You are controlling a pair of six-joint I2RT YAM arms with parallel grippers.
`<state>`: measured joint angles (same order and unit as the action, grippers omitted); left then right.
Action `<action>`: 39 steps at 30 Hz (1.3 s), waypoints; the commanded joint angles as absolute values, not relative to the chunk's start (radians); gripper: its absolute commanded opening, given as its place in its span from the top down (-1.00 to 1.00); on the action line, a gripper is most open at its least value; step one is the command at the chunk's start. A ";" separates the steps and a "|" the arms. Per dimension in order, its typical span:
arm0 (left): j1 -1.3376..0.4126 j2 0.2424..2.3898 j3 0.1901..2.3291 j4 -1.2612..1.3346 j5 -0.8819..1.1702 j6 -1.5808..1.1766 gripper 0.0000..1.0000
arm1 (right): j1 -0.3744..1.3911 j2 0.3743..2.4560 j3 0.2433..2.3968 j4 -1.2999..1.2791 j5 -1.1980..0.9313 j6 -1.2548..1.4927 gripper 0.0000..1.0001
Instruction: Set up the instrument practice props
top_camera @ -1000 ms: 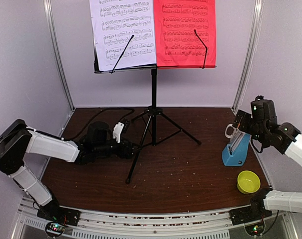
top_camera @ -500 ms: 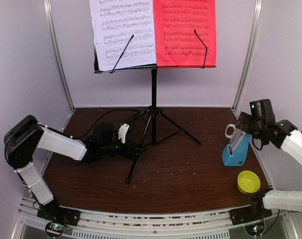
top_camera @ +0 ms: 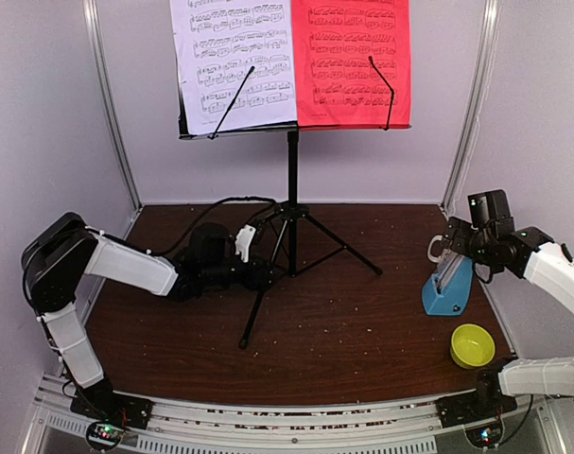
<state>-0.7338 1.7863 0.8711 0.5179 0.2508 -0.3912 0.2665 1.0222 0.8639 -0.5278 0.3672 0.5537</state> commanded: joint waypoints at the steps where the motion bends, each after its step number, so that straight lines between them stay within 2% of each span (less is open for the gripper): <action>1: -0.706 1.815 0.916 0.555 0.234 -0.382 -0.51 | 0.253 1.028 0.850 -0.497 0.334 0.539 -0.96; 20: -0.645 1.898 1.082 0.480 0.243 -0.337 -0.50 | 0.253 1.034 0.838 -0.474 0.279 0.521 -0.93; 29: -0.631 1.885 1.127 0.438 0.261 -0.312 -0.52 | 0.253 1.041 0.819 -0.474 0.286 0.507 -0.84; 39: -0.631 1.737 1.031 0.466 0.259 -0.291 -0.54 | 0.253 1.019 0.765 -0.455 0.279 0.485 -0.50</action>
